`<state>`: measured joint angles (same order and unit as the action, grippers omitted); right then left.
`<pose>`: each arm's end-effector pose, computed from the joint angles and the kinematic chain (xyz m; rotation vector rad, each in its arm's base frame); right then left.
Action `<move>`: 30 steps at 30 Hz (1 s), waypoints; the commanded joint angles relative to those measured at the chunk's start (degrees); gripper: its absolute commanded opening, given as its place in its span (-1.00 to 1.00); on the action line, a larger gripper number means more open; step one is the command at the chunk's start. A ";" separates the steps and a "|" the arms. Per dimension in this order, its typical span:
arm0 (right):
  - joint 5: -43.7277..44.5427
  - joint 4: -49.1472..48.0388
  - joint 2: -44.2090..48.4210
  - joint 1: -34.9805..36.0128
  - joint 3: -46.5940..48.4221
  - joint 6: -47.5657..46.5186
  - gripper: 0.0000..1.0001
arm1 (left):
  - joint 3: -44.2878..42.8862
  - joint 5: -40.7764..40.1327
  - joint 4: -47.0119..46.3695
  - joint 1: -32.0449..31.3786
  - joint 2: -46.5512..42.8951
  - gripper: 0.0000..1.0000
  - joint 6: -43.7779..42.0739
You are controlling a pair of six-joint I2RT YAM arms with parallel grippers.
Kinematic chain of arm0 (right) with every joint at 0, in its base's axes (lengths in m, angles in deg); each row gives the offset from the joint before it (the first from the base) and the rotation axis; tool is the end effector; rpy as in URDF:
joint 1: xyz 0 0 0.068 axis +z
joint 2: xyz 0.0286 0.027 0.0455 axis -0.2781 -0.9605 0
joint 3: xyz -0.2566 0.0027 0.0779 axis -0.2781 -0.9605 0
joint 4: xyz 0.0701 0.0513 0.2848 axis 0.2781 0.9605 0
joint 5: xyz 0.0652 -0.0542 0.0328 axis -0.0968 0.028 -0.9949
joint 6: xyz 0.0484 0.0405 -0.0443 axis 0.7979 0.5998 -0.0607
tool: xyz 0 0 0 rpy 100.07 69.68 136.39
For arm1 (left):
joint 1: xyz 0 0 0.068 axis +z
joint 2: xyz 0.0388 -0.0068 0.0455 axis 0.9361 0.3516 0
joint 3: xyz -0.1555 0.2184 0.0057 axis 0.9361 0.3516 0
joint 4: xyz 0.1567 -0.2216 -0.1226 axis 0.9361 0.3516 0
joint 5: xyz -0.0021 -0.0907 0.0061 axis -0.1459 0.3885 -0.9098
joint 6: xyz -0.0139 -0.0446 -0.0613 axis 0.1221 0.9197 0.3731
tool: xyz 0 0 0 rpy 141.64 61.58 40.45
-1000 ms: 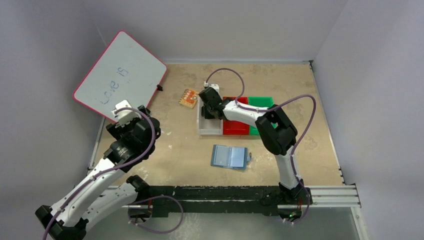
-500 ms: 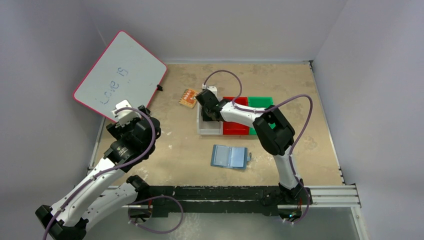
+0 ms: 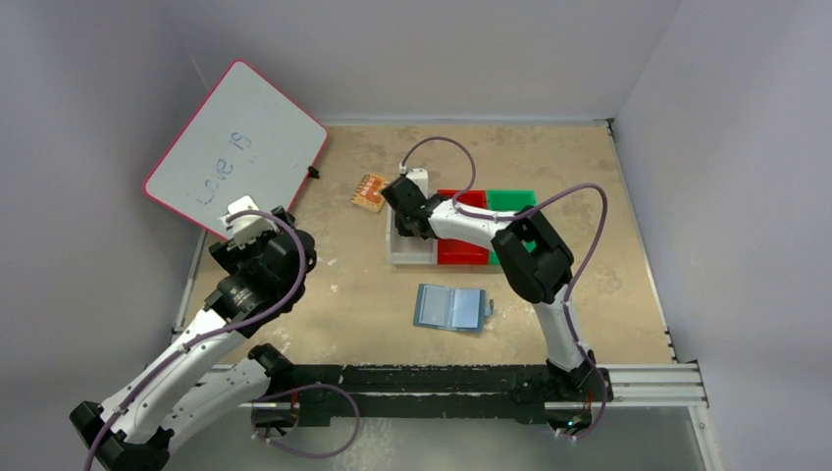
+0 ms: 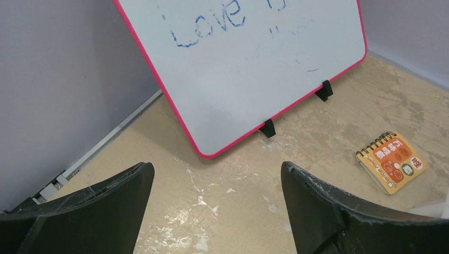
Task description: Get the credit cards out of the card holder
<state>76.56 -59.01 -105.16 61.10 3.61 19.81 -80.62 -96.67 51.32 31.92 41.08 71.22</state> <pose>0.3847 0.3469 0.1225 -0.0129 2.3328 0.1981 0.1854 -0.0641 0.3040 -0.6591 1.6570 0.3801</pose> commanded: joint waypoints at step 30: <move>5.20 3.03 33.21 9.40 -26.38 10.29 0.11 | -2.25 0.23 -0.79 0.50 0.43 0.81 -0.31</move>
<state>77.61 -61.62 -74.78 66.41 -16.28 20.60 -80.62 -96.19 51.32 32.16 41.38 71.22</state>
